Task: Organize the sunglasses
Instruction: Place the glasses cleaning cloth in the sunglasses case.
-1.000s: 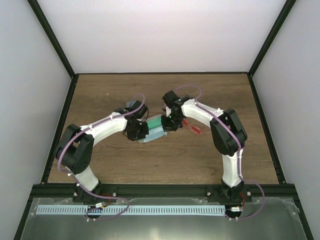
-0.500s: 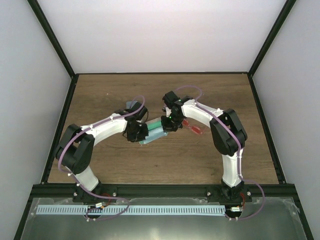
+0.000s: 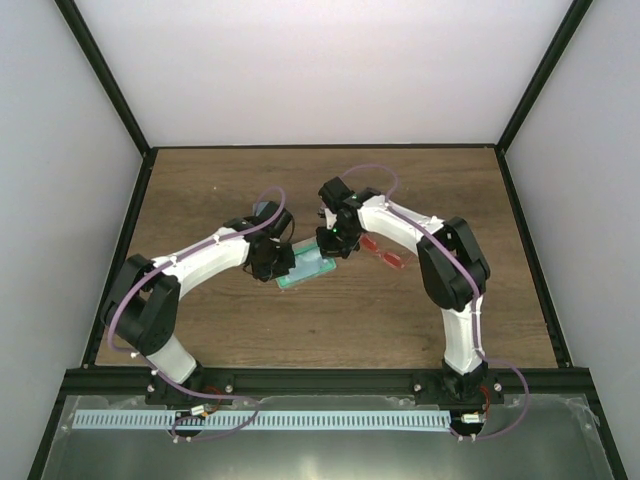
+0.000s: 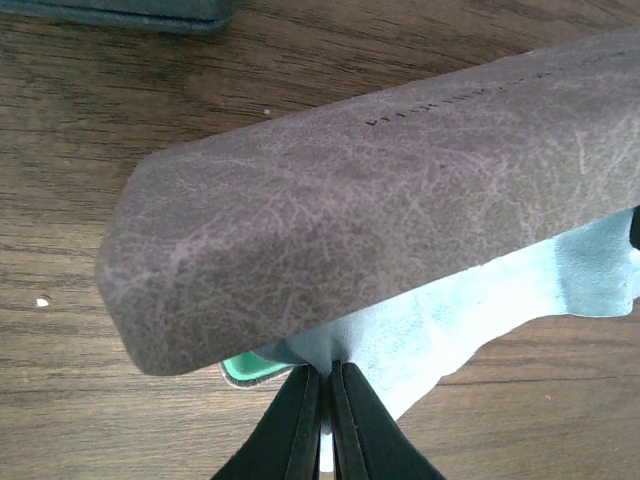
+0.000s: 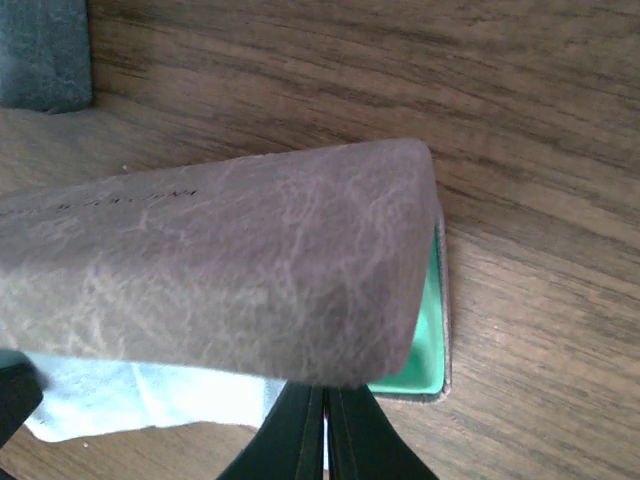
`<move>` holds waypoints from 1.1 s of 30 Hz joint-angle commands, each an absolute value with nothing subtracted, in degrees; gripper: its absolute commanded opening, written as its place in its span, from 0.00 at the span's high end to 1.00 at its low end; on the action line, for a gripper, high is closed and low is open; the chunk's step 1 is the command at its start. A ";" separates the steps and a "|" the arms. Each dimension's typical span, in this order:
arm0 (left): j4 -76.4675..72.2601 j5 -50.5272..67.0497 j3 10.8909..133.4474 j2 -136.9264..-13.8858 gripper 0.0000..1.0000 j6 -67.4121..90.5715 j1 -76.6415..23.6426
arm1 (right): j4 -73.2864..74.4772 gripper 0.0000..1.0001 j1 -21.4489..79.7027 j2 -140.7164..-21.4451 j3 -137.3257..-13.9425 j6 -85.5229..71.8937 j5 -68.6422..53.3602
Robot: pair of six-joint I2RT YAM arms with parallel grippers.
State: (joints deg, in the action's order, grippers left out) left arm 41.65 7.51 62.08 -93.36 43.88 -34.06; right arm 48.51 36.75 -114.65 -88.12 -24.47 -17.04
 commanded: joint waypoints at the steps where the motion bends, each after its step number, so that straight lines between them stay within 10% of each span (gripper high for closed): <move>1: 40.69 6.85 61.18 -93.62 0.96 44.71 -34.18 | 49.97 0.99 37.29 -116.63 -91.03 -22.55 -14.74; 33: 39.40 4.65 61.96 -99.20 0.96 44.06 -34.19 | 51.18 0.99 37.35 -120.87 -94.64 -20.26 -12.65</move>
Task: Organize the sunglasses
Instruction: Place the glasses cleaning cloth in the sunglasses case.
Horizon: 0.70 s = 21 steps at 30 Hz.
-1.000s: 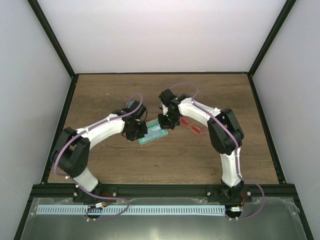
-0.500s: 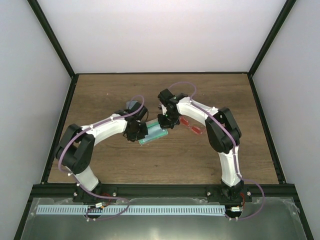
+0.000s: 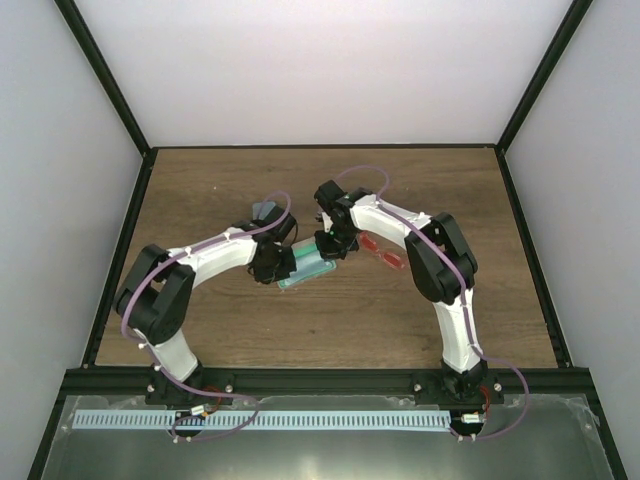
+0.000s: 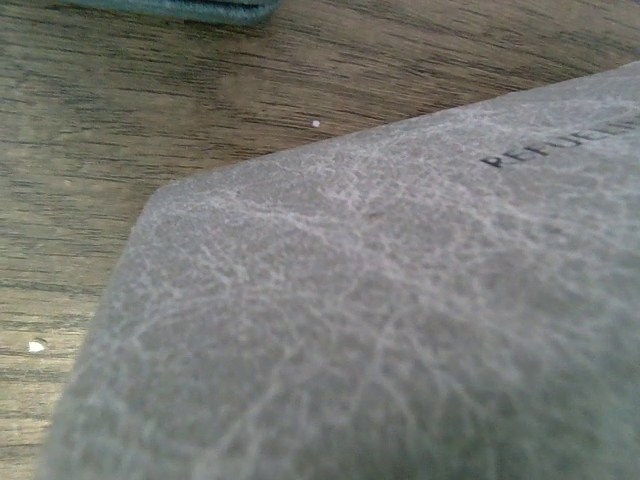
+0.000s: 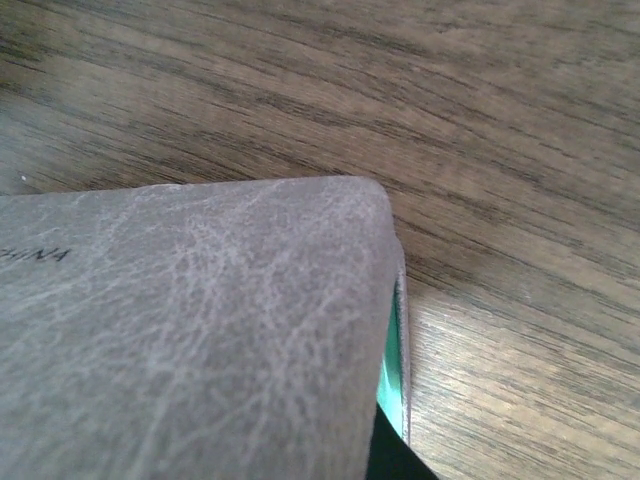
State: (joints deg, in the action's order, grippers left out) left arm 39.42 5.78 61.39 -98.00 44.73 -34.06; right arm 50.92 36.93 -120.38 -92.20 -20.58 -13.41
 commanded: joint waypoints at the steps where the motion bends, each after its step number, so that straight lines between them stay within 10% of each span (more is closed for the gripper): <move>1: 39.39 4.53 61.92 -99.35 0.96 44.04 -34.12 | 51.20 0.99 37.35 -120.85 -94.66 -20.37 -12.70; 13: 39.64 4.40 61.89 -100.11 0.96 43.51 -34.12 | 50.63 0.98 37.35 -121.32 -94.57 -20.48 -12.28; 21: 40.06 4.22 61.70 -99.70 0.96 43.37 -34.12 | 50.45 0.79 37.46 -120.05 -94.06 -20.47 -12.17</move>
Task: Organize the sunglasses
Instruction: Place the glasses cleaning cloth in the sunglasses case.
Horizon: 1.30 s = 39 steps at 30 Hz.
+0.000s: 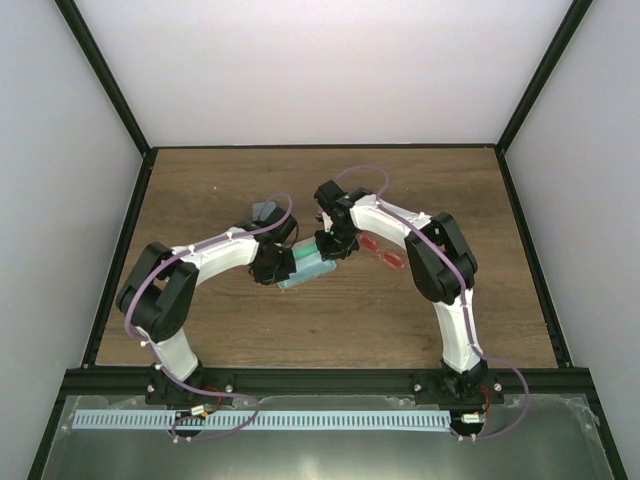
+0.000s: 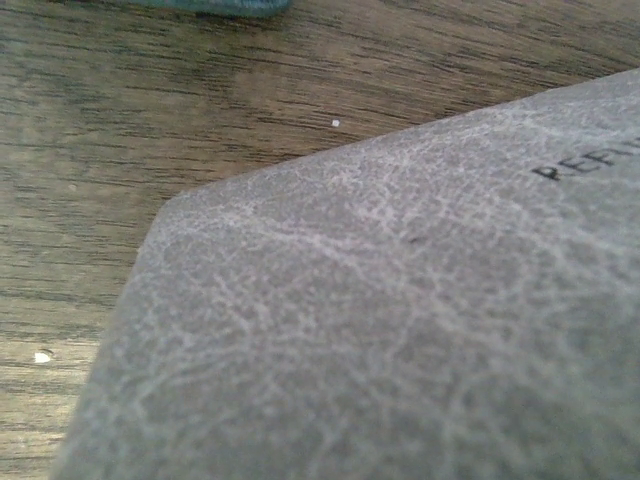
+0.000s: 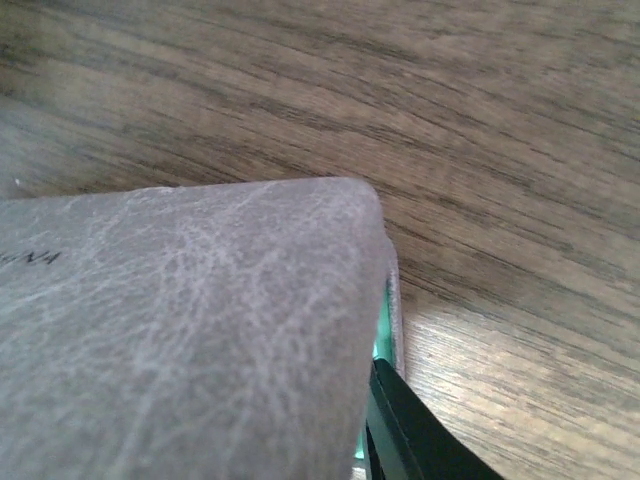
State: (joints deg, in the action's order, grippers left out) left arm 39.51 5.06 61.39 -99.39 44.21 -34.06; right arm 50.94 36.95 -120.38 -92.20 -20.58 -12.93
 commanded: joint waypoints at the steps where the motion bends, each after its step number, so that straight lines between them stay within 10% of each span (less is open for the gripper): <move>1: 40.11 4.09 61.70 -99.60 0.96 43.38 -34.21 | 50.25 0.78 37.44 -119.68 -93.86 -20.47 -12.13; 12: 43.12 1.70 63.97 -97.47 0.64 42.02 -34.28 | 49.77 0.75 37.45 -114.36 -91.66 -21.33 -10.12; 25: 45.37 0.59 65.70 -93.43 0.58 43.24 -36.91 | 48.19 0.76 35.38 -101.65 -82.11 -27.47 -1.62; 35: 53.87 -11.04 88.18 -99.39 0.61 39.01 -45.11 | 47.78 0.47 16.53 -90.69 -70.25 -33.69 2.70; 39: 50.38 -10.81 95.34 -104.76 0.46 34.65 -45.42 | 45.92 0.41 13.43 -92.18 -67.67 -32.83 4.09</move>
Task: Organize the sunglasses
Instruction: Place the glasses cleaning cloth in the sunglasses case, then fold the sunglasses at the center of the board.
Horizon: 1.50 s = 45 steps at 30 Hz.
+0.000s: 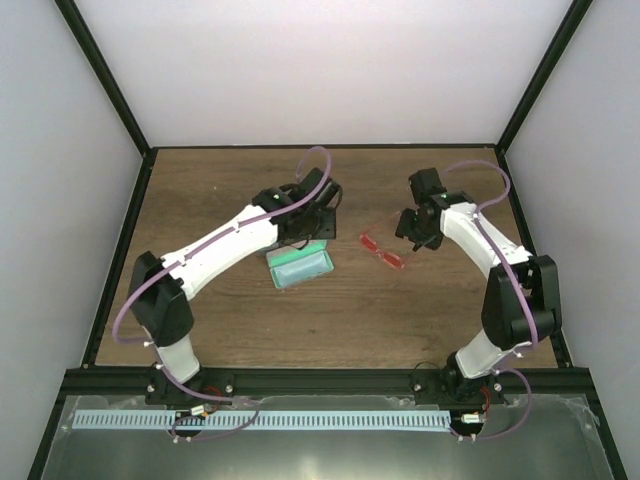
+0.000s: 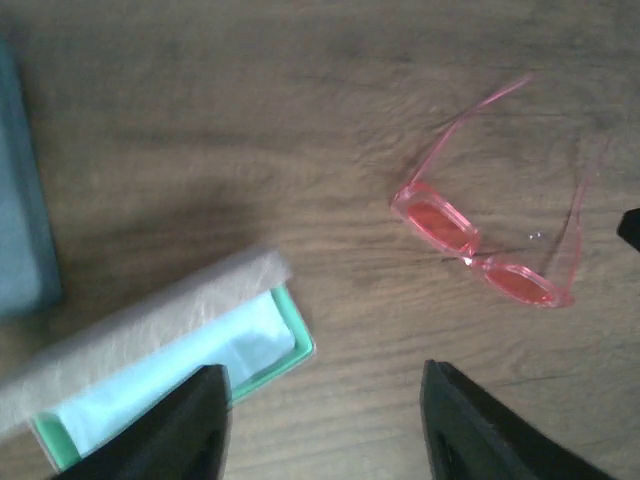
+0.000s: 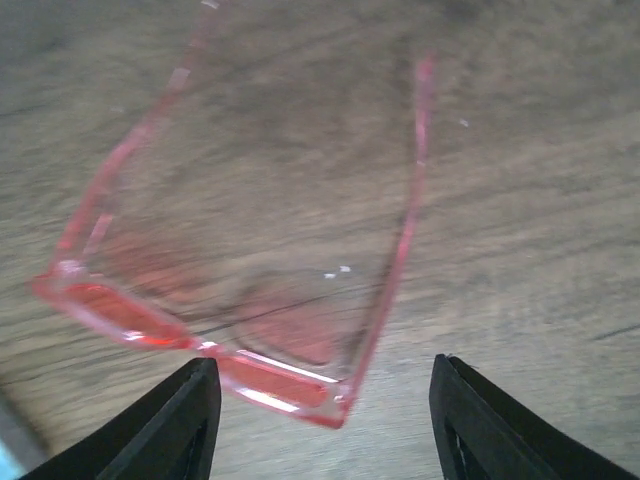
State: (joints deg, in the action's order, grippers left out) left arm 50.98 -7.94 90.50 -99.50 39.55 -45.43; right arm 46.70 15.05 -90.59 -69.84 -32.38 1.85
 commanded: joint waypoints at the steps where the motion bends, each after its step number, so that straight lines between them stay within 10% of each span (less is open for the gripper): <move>1: 49.87 -11.48 97.25 -106.27 0.38 33.70 -45.43 | 45.30 0.41 12.92 -92.81 -67.26 -32.79 4.32; 7: 53.76 -8.13 112.16 -116.69 0.14 28.84 -45.35 | 42.99 0.51 12.13 -98.98 -68.74 -32.76 4.32; 20: 52.84 6.82 109.77 -124.92 0.48 29.20 -45.37 | 41.88 0.82 12.00 -105.77 -69.47 -33.31 2.37; 45: 56.56 10.57 124.57 -144.12 0.46 25.22 -44.60 | 39.43 0.99 18.26 -99.82 -63.57 -28.42 -2.28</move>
State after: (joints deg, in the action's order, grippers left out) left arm 55.64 9.72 123.66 -141.56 26.26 -44.84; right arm 40.66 15.05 -101.97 -63.70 -30.85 0.08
